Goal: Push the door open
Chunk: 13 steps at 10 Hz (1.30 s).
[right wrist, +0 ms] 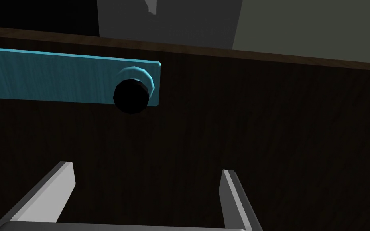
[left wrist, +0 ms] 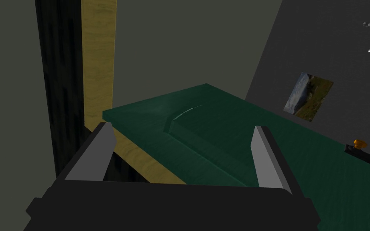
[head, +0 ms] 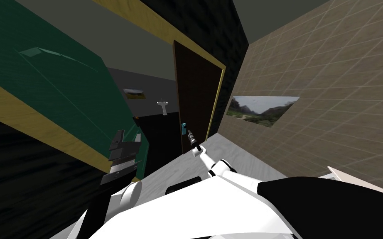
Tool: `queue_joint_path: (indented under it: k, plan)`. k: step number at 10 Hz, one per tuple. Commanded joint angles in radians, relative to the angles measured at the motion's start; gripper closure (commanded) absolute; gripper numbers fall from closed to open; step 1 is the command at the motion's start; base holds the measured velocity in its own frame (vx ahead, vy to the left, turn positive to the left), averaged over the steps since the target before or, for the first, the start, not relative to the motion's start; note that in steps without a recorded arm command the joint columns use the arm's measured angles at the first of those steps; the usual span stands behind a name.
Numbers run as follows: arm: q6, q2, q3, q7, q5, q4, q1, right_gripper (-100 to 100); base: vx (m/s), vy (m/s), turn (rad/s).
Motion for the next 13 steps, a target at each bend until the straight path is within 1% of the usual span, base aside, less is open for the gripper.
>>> queue_joint_path:
  k: [1, 2, 3, 4, 5, 6, 7, 8, 10, 13]
  plan:
    - [0.010, 0.008, 0.006, -0.005, -0.004, 0.040, -0.026, -100, 0.050, -0.144, 0.130]
    - [0.011, 0.011, 0.008, -0.006, -0.006, 0.056, -0.036, -100, 0.049, -0.135, 0.090]
    - [0.012, 0.017, 0.011, -0.009, -0.009, 0.089, -0.056, -100, 0.060, -0.131, 0.116]
    - [0.013, 0.020, 0.012, -0.010, -0.010, 0.101, -0.063, -100, 0.052, -0.129, 0.060]
    - [0.014, 0.025, 0.014, -0.012, -0.012, 0.124, -0.077, -100, 0.043, -0.111, 0.050]
    - [0.016, 0.032, 0.017, -0.015, -0.015, 0.156, -0.096, -100, 0.058, -0.141, 0.095]
    - [0.005, 0.029, 0.013, -0.013, -0.014, 0.159, -0.097, -100, 0.029, -0.071, 0.031]
    - [0.002, 0.015, 0.011, -0.013, -0.015, 0.164, -0.098, -100, 0.104, 0.014, 0.023]
    - [-0.001, 0.005, 0.009, -0.012, -0.016, 0.166, -0.096, -100, 0.189, 0.045, 0.026]
    - [-0.006, 0.002, 0.004, -0.010, -0.018, 0.168, -0.092, -100, 0.199, 0.059, 0.023]
